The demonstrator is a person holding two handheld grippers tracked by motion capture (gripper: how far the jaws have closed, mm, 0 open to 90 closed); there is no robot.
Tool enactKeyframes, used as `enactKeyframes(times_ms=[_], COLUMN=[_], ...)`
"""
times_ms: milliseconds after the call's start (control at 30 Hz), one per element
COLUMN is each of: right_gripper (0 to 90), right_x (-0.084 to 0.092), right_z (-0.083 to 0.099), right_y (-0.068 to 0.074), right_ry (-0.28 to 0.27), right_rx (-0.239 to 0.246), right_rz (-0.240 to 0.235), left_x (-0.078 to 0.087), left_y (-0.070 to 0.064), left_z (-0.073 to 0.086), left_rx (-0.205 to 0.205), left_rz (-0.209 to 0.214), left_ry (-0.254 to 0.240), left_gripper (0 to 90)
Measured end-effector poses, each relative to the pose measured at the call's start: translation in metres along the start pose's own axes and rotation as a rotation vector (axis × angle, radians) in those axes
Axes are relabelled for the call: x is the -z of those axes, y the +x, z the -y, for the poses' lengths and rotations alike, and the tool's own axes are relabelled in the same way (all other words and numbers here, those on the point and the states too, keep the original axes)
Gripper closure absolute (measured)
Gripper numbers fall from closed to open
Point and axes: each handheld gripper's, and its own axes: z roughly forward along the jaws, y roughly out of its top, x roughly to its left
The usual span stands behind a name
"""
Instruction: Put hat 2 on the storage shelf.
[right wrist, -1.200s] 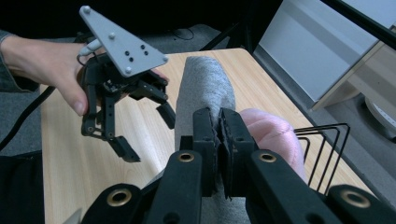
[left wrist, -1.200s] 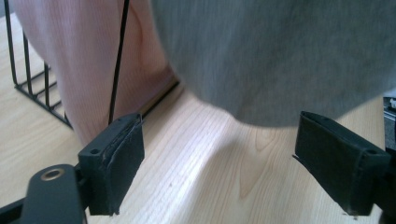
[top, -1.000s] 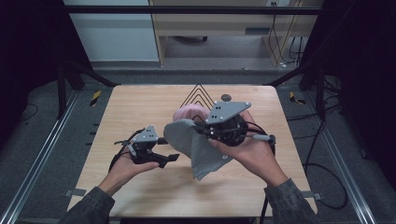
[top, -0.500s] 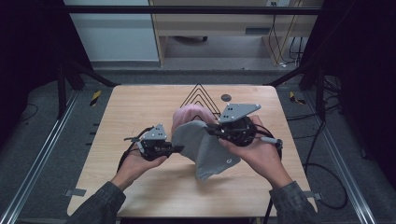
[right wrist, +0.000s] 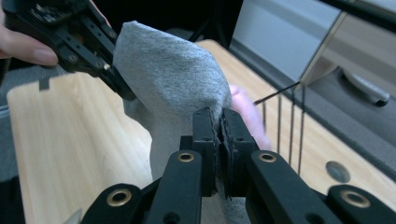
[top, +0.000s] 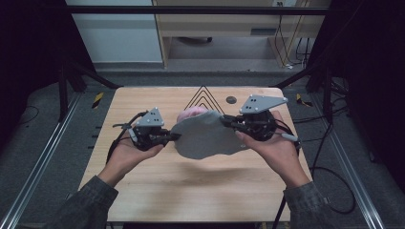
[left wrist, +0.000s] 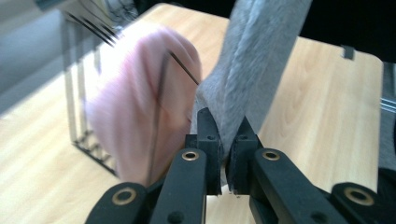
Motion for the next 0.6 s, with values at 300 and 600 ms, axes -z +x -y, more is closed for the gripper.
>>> enactKeyframes(times_ms=[300,600], right_gripper=[86.0,86.1], right_x=[0.012,0.003], right_z=[-0.031,-0.050], right_y=[-0.016,-0.044], right_ry=[-0.078,-0.108], right_rx=[-0.021,-0.070], right_rz=[0.041,0.073], left_x=[0.030,0.037], left_y=[0.019,0.038], left_z=[-0.047,-0.081], left_rx=[-0.021,-0.018], left_rz=[-0.083,-0.123], left_ry=[-0.024,-0.061], left_gripper=[86.5,86.9])
